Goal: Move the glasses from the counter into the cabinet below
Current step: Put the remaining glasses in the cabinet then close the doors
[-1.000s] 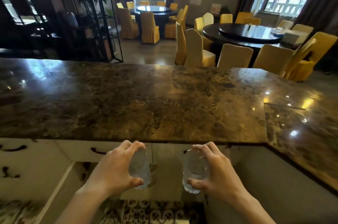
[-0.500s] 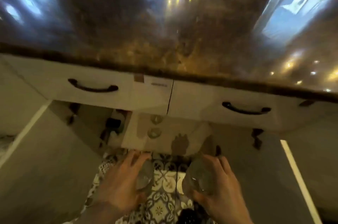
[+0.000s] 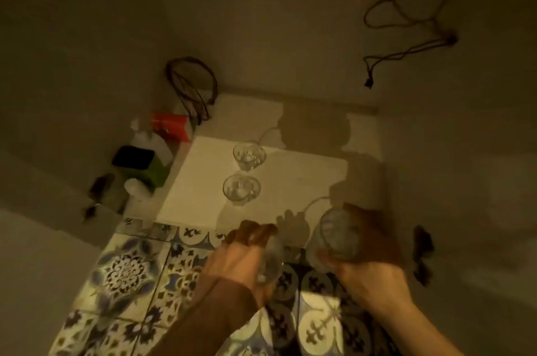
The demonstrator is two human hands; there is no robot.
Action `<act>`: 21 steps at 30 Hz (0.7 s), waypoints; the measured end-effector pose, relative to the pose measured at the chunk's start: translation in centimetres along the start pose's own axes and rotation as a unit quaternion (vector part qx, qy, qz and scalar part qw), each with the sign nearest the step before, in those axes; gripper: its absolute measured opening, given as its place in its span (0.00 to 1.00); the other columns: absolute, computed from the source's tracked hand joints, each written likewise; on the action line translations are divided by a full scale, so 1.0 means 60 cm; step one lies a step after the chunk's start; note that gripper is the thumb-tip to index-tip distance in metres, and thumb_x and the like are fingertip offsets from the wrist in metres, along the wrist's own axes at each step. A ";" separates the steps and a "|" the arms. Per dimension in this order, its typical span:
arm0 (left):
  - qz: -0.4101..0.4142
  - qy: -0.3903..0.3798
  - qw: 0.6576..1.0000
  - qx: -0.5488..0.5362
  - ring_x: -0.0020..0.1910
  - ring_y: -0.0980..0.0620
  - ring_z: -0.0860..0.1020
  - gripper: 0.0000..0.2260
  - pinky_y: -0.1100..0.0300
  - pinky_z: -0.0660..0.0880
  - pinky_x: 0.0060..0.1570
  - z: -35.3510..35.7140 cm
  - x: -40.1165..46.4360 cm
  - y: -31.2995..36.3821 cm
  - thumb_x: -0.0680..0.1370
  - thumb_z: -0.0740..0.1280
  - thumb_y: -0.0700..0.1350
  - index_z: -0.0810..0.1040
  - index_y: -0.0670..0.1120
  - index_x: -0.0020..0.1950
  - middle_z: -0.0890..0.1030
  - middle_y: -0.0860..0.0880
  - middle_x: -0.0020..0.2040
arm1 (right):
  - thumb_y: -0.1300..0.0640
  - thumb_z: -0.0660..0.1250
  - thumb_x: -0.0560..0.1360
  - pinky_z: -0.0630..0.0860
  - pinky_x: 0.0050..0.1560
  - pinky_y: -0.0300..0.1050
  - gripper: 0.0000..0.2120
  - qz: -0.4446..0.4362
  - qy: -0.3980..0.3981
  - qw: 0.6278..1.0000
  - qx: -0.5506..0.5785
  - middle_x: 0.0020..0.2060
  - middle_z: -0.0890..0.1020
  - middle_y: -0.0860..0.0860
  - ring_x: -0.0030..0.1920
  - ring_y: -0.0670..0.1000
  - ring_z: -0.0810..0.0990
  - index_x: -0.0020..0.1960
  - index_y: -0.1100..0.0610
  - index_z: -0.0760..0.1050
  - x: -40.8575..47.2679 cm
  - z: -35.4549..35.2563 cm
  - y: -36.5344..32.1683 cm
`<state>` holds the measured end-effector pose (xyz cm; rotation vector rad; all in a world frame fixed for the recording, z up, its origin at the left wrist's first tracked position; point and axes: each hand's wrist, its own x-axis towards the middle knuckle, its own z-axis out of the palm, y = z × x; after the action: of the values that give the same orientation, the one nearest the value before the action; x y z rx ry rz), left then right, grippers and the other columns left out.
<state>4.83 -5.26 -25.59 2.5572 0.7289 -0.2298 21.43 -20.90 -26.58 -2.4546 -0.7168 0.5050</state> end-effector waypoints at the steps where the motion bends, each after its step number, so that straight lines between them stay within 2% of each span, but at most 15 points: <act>1: 0.024 0.023 0.999 -0.004 0.62 0.50 0.73 0.32 0.58 0.72 0.59 0.026 0.033 -0.015 0.70 0.73 0.54 0.65 0.60 0.72 0.68 0.53 0.70 | 0.43 0.83 0.62 0.71 0.50 0.30 0.37 -0.023 0.012 1.000 -0.006 0.59 0.73 0.47 0.49 0.44 0.74 0.68 0.47 0.73 0.030 0.028 0.012; 3: 0.063 0.054 0.996 -0.021 0.63 0.49 0.73 0.38 0.55 0.76 0.59 0.072 0.094 -0.041 0.68 0.76 0.53 0.62 0.60 0.74 0.64 0.54 0.71 | 0.45 0.83 0.62 0.73 0.51 0.38 0.40 -0.073 0.046 0.996 0.005 0.60 0.72 0.47 0.52 0.45 0.74 0.70 0.47 0.70 0.094 0.080 0.031; 5: 0.092 0.069 0.993 -0.014 0.61 0.48 0.73 0.39 0.51 0.78 0.54 0.098 0.145 -0.055 0.68 0.77 0.53 0.60 0.61 0.74 0.63 0.53 0.70 | 0.47 0.84 0.62 0.75 0.54 0.42 0.41 -0.095 0.063 0.993 0.022 0.60 0.73 0.47 0.56 0.47 0.75 0.70 0.49 0.71 0.158 0.109 0.034; 8: 0.122 0.093 0.988 0.027 0.61 0.48 0.74 0.40 0.56 0.77 0.51 0.125 0.209 -0.069 0.68 0.77 0.53 0.59 0.59 0.75 0.63 0.52 0.70 | 0.44 0.83 0.62 0.75 0.57 0.42 0.38 -0.122 0.073 0.990 -0.027 0.61 0.78 0.49 0.61 0.49 0.77 0.67 0.53 0.76 0.251 0.135 0.024; 11: 0.136 0.088 0.986 0.040 0.63 0.49 0.72 0.41 0.56 0.76 0.55 0.144 0.265 -0.087 0.70 0.77 0.53 0.56 0.59 0.76 0.61 0.53 0.71 | 0.45 0.84 0.61 0.71 0.55 0.41 0.43 -0.129 0.104 0.986 -0.029 0.65 0.75 0.54 0.62 0.55 0.78 0.72 0.53 0.73 0.329 0.147 0.013; 14: 0.151 0.077 0.983 0.072 0.64 0.49 0.71 0.42 0.53 0.76 0.56 0.151 0.310 -0.091 0.71 0.77 0.55 0.54 0.60 0.77 0.61 0.53 0.72 | 0.48 0.86 0.61 0.76 0.66 0.52 0.46 -0.118 0.095 0.988 0.015 0.67 0.74 0.54 0.64 0.56 0.77 0.74 0.54 0.70 0.388 0.163 0.005; 15: 0.160 0.078 0.981 0.083 0.64 0.49 0.71 0.42 0.53 0.76 0.56 0.150 0.321 -0.092 0.71 0.77 0.56 0.54 0.60 0.77 0.61 0.53 0.72 | 0.49 0.86 0.60 0.76 0.66 0.55 0.47 -0.113 0.085 0.989 0.031 0.67 0.74 0.55 0.65 0.57 0.77 0.74 0.55 0.70 0.404 0.168 0.003; 18: 0.178 0.090 0.976 0.087 0.65 0.48 0.72 0.43 0.54 0.76 0.55 0.150 0.340 -0.094 0.70 0.77 0.56 0.55 0.59 0.78 0.62 0.52 0.73 | 0.51 0.87 0.60 0.76 0.66 0.55 0.47 -0.125 0.075 0.989 0.037 0.67 0.74 0.56 0.66 0.57 0.77 0.74 0.58 0.70 0.440 0.188 0.002; 21: 0.187 0.104 0.973 0.084 0.64 0.48 0.72 0.43 0.55 0.75 0.55 0.153 0.349 -0.097 0.69 0.78 0.55 0.56 0.60 0.77 0.62 0.53 0.73 | 0.49 0.87 0.59 0.77 0.66 0.53 0.49 -0.128 0.069 0.989 0.027 0.68 0.74 0.53 0.66 0.54 0.77 0.75 0.56 0.70 0.460 0.209 -0.004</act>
<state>19.14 4.21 -41.76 2.8485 0.2941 0.1075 37.09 0.11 -41.85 -2.2779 -0.9291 0.2496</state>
